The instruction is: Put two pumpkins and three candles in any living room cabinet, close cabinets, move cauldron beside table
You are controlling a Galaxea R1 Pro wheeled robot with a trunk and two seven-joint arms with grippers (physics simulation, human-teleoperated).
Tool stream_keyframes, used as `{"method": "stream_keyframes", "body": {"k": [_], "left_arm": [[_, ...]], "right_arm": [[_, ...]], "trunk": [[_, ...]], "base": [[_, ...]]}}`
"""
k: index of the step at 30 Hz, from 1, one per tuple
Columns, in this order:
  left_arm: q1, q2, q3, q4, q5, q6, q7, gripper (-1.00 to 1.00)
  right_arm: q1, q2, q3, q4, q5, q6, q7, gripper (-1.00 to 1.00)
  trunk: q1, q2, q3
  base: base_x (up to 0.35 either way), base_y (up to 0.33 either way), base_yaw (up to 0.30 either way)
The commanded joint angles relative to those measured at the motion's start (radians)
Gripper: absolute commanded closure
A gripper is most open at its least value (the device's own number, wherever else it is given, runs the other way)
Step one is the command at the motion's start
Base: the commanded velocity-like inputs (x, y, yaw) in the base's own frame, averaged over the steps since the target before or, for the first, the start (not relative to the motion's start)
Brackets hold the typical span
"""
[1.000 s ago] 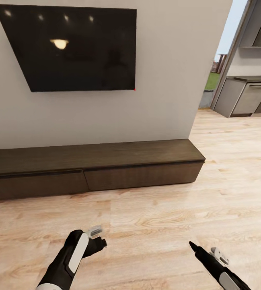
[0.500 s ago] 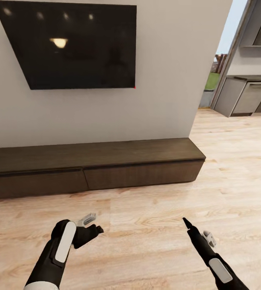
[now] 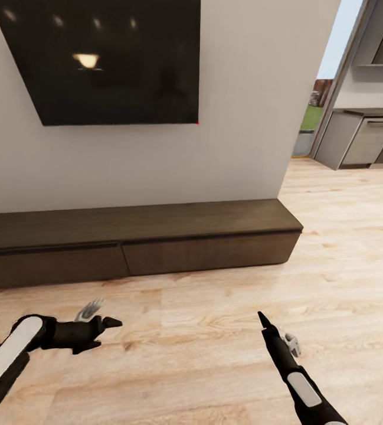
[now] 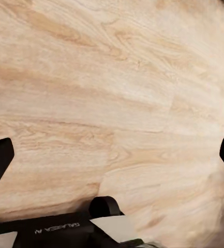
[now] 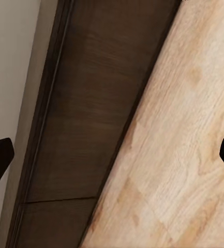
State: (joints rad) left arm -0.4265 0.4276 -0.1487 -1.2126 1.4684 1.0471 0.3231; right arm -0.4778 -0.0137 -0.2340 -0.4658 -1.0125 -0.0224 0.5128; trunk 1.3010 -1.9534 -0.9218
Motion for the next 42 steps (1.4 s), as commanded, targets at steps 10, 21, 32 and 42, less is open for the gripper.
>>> {"method": "stream_keyframes", "body": {"k": [10,21,32,42], "left_arm": [[0.008,0.300,-0.189,-0.099,0.402,0.000,-0.196,-1.00],[0.009,0.426,-0.282,-0.102,0.423,0.000,-0.535,-1.00],[0.009,0.429,-0.291,-0.102,0.421,0.000,-0.630,-1.00],[0.012,0.428,-0.299,-0.102,0.418,0.000,-0.634,-1.00]], "right_arm": [[-0.001,0.000,-0.036,0.000,-0.049,0.033,0.012,-1.00],[0.001,0.006,-0.055,-0.008,-0.097,0.114,0.228,-1.00],[0.001,0.002,-0.059,-0.005,-0.127,0.150,0.297,-1.00],[0.001,-0.006,-0.092,-0.001,-0.132,0.150,0.298,-1.00]], "trunk": [[0.023,-0.043,-0.020],[0.065,-0.120,-0.054],[0.107,-0.197,-0.089],[0.123,-0.225,-0.101]], "base": [[0.000,0.000,0.000],[0.000,0.000,0.000],[0.000,0.000,0.000],[0.000,0.000,0.000]]}}
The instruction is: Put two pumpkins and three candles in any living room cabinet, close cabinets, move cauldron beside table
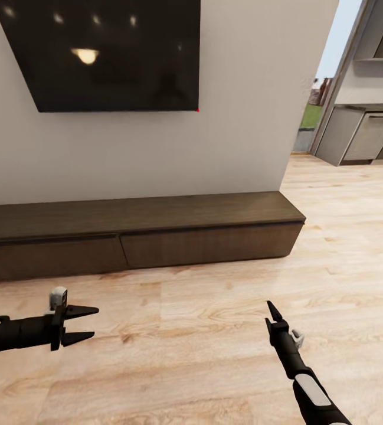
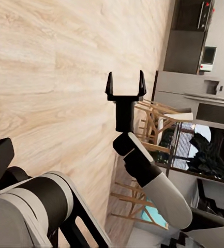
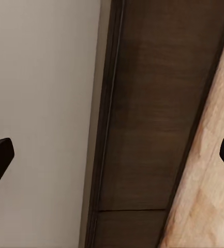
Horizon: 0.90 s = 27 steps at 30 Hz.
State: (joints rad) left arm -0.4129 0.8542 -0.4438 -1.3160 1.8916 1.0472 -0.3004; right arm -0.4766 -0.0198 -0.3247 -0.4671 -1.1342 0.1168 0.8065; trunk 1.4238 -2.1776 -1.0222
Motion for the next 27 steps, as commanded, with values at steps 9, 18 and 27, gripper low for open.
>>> {"method": "stream_keyframes", "body": {"k": [9,18,27], "left_arm": [[0.021,-0.005,-0.031,0.017,-0.021,-0.002,-0.108,-1.00],[0.028,-0.007,-0.032,0.018,-0.022,-0.003,-0.120,-1.00],[0.028,-0.007,-0.032,0.018,-0.022,-0.002,-0.123,-1.00]], "right_arm": [[-0.001,0.000,-0.004,0.001,-0.010,0.010,0.005,-1.00],[0.000,0.000,-0.023,0.002,-0.010,0.010,0.005,-1.00],[0.000,0.001,-0.041,0.002,-0.010,0.012,0.003,-1.00]], "trunk": [[0.000,0.000,-0.001],[0.000,0.000,-0.001],[0.000,0.000,-0.001]], "base": [[0.163,0.000,0.000],[0.334,0.000,0.000],[0.340,0.000,0.000]]}}
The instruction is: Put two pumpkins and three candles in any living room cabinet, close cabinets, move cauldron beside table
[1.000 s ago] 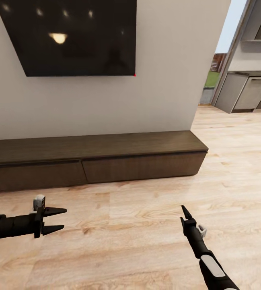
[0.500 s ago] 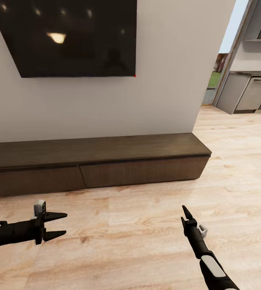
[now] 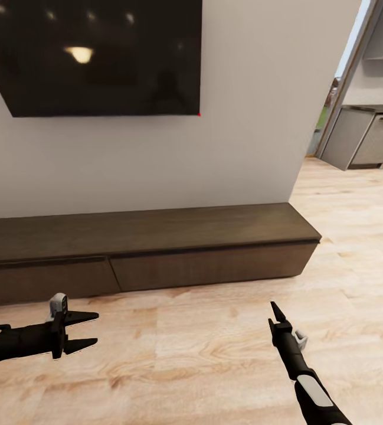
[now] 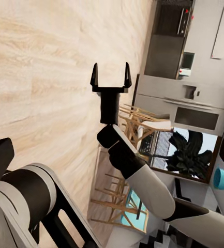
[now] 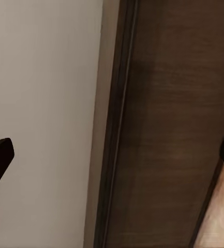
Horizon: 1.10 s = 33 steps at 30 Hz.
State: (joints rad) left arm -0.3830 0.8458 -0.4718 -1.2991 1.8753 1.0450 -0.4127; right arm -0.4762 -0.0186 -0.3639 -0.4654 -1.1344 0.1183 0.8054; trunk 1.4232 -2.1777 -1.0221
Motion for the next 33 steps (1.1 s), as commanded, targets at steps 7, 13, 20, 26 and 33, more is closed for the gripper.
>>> {"method": "stream_keyframes", "body": {"k": [7,13,20,26,33], "left_arm": [[-0.002,0.000,-0.005,0.000,-0.004,0.001,-0.011,-1.00],[-0.002,-0.002,-0.007,0.000,-0.002,0.001,-0.011,-1.00],[-0.002,-0.002,-0.021,0.000,-0.003,0.001,-0.012,-1.00],[-0.002,-0.003,-0.027,0.000,-0.002,0.001,-0.012,-1.00],[-0.002,-0.004,-0.030,0.000,-0.002,0.001,-0.012,-1.00]], "right_arm": [[0.000,0.003,-0.014,0.001,-0.011,0.013,0.002,-1.00],[-0.001,0.005,-0.021,0.001,-0.011,0.015,0.000,-1.00],[0.000,0.006,-0.022,0.001,-0.011,0.015,0.000,-1.00],[0.000,0.005,-0.023,0.002,-0.011,0.029,0.000,-1.00],[0.000,0.005,-0.023,0.002,-0.011,0.036,0.000,-1.00]], "trunk": [[0.000,0.000,-0.001],[0.000,0.000,-0.001],[0.000,0.000,-0.001],[0.000,0.000,-0.001],[0.000,0.000,-0.001]], "base": [[0.340,0.000,0.000],[0.336,0.000,0.000],[0.325,0.000,0.000],[0.210,0.000,0.000],[0.090,0.000,0.000]]}}
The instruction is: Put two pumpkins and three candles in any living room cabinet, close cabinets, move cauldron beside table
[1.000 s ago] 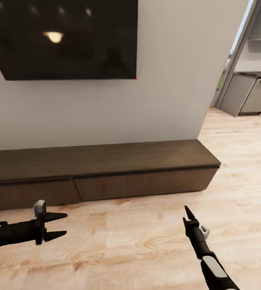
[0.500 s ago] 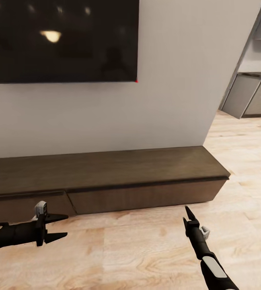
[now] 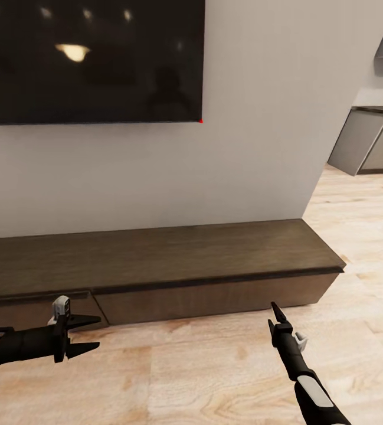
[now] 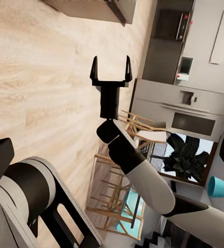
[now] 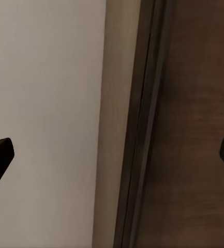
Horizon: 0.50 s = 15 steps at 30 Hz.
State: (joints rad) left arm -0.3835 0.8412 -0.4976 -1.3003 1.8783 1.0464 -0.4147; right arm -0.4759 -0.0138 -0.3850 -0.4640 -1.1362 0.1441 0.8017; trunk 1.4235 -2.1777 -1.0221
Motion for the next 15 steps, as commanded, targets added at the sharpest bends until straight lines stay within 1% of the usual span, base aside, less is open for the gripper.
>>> {"method": "stream_keyframes", "body": {"k": [1,3,9,15], "left_arm": [[-0.002,0.001,-0.004,0.001,-0.005,0.000,-0.010,-1.00],[-0.002,0.001,-0.004,0.001,-0.005,0.000,-0.010,-1.00],[-0.002,0.001,-0.004,0.000,-0.005,0.000,-0.010,-1.00],[-0.002,0.001,-0.005,-0.001,-0.005,-0.001,-0.010,-1.00]], "right_arm": [[-0.001,0.001,-0.002,0.001,-0.010,0.011,0.004,-1.00],[0.000,0.001,-0.002,0.001,-0.010,0.011,0.004,-1.00],[0.000,0.002,-0.002,0.001,-0.010,0.011,0.004,-1.00],[-0.001,0.002,-0.002,0.001,-0.010,0.011,0.004,-1.00]], "trunk": [[0.000,0.000,-0.001],[0.000,0.000,-0.001],[0.000,0.000,-0.001],[0.000,0.000,-0.001]], "base": [[0.209,0.000,0.000],[0.171,0.000,0.000],[0.068,0.000,0.000],[0.253,0.000,0.000]]}}
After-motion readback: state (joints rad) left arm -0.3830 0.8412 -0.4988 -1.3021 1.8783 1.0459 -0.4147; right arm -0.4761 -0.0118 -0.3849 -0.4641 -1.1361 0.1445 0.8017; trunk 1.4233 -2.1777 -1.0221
